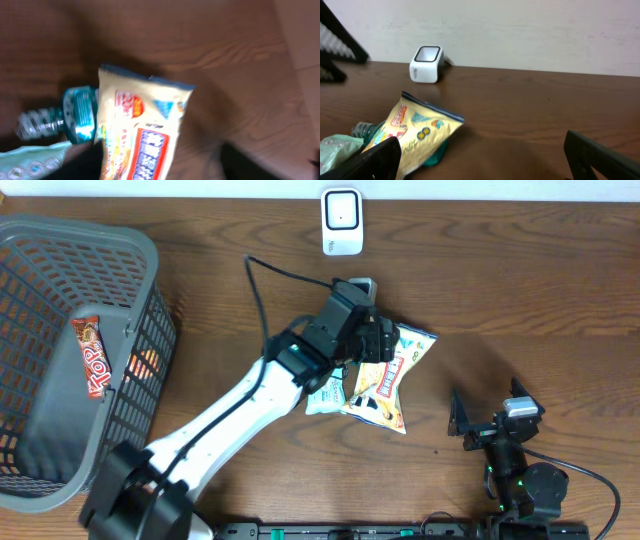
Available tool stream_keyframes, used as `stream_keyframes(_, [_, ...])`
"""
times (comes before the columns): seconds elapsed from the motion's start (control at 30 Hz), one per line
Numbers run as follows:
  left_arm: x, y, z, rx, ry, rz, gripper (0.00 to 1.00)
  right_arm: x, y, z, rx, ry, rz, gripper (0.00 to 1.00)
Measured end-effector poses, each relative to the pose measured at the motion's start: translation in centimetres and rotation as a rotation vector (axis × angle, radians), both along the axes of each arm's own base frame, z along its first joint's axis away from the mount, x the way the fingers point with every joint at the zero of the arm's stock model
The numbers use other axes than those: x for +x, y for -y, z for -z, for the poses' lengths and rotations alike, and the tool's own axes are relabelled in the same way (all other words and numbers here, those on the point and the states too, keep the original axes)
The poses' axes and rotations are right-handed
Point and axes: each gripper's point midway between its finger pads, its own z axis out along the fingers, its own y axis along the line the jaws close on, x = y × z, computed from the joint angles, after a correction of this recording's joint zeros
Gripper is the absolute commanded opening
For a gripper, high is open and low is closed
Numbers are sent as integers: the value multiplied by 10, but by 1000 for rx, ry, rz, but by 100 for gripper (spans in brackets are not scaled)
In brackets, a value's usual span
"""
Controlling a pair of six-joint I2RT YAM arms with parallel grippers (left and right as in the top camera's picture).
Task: Scan the item barcode
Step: 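Place the yellow snack bag on the table right of the wipes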
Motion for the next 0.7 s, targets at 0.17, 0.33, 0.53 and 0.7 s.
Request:
stream_keyframes(0.17, [-5,-5,-8,-1,-6,-12,8,0,0,0,0,0,0,99])
stream_keyframes(0.33, [-17,-2,19,17,-123,-14,7,0,0,0,0,0,0,99])
stream_keyframes(0.53, [-50,30,64,19,-285,109,7,0,0,0,0,0,0,99])
stream_keyframes(0.7, [-69,38,123,79,-448,104,7,0,0,0,0,0,0,99])
